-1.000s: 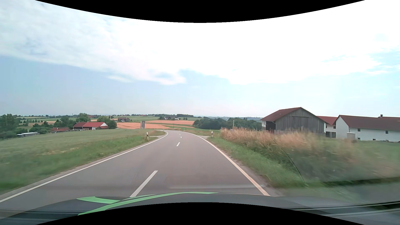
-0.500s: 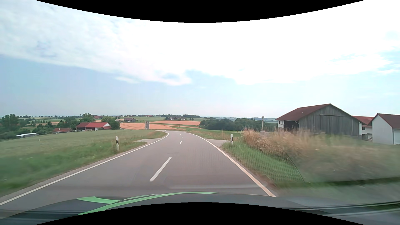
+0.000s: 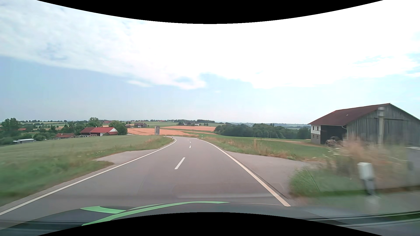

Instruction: Follow the waypoints while adhering to traffic rules and regulations

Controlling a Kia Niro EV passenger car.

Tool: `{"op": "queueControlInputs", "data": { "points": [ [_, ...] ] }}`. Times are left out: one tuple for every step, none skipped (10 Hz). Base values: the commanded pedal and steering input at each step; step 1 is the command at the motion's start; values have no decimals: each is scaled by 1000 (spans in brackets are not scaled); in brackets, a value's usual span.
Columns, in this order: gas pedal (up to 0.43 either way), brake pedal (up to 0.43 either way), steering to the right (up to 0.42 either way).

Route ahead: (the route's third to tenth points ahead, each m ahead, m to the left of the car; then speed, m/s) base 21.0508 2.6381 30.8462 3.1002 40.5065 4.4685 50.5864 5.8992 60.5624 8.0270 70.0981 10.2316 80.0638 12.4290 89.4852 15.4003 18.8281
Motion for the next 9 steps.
{"op": "queueControlInputs", "data": {
  "points": [
    [39,0,-17],
    [39,0,-17],
    [39,0,-18],
    [39,0,-19],
    [39,0,-20],
    [39,0,-20],
    [28,0,-20],
    [28,0,-20],
    [28,0,-20]
  ]
}}
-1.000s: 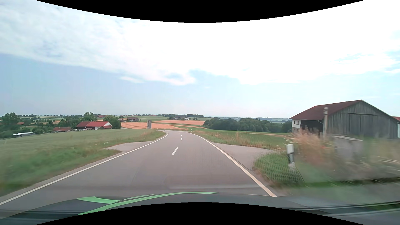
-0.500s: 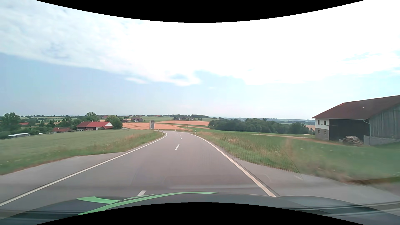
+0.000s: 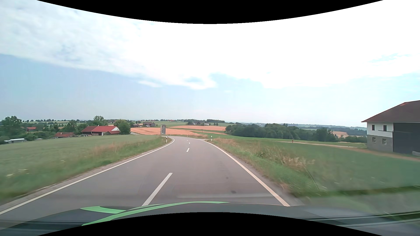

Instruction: Follow the waypoints while adhering to traffic rules and regulations

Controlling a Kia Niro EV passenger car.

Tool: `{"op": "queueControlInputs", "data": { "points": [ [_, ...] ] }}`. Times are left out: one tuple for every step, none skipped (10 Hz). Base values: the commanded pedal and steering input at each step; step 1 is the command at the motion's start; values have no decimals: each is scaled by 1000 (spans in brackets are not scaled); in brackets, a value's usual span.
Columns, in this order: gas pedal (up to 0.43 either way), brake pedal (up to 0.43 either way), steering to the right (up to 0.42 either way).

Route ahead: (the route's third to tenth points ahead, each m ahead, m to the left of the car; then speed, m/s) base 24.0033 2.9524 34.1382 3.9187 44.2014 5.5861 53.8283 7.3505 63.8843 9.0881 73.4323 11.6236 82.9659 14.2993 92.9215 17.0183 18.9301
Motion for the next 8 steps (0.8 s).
{"op": "queueControlInputs", "data": {
  "points": [
    [28,0,-20],
    [28,0,-21],
    [20,0,-20],
    [20,0,-20],
    [20,0,-20],
    [20,0,-20],
    [20,0,-21],
    [20,0,-21]
  ]
}}
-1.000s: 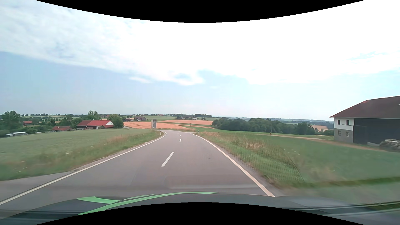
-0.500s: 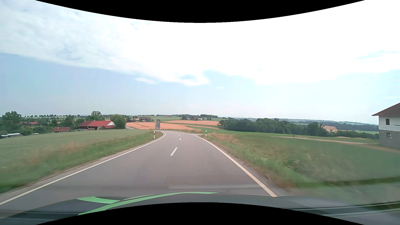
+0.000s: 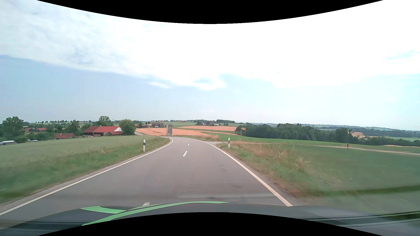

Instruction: Follow the waypoints while adhering to traffic rules and regulations

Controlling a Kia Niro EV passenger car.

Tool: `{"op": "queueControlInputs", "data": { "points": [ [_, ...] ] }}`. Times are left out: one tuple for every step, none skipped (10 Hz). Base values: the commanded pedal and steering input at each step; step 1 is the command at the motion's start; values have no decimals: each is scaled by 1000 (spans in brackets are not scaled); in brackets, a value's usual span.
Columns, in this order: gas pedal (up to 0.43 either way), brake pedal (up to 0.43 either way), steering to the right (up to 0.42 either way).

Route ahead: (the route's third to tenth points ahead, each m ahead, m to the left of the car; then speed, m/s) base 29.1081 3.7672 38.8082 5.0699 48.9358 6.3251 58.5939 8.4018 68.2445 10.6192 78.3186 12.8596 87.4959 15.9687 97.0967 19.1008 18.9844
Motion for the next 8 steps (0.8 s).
{"op": "queueControlInputs", "data": {
  "points": [
    [20,0,-21],
    [20,0,-21],
    [20,0,-21],
    [20,0,-21],
    [20,0,-22],
    [20,0,-23],
    [20,0,-23],
    [20,0,-23]
  ]
}}
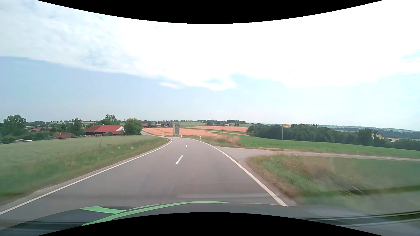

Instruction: Follow the waypoints while adhering to traffic rules and regulations

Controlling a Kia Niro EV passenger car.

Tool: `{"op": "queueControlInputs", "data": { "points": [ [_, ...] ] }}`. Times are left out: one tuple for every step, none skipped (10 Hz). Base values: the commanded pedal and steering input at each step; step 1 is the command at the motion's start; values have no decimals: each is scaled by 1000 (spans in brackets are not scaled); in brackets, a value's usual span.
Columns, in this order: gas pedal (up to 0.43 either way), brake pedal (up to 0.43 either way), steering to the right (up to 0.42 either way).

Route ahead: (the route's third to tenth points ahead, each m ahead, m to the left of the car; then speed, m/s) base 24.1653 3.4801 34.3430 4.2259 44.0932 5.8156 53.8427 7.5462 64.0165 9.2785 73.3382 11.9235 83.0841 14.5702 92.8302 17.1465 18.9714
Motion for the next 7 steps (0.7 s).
{"op": "queueControlInputs", "data": {
  "points": [
    [20,0,-23],
    [20,0,-23],
    [20,0,-24],
    [20,0,-24],
    [20,0,-24],
    [20,0,-24],
    [20,0,-24]
  ]
}}
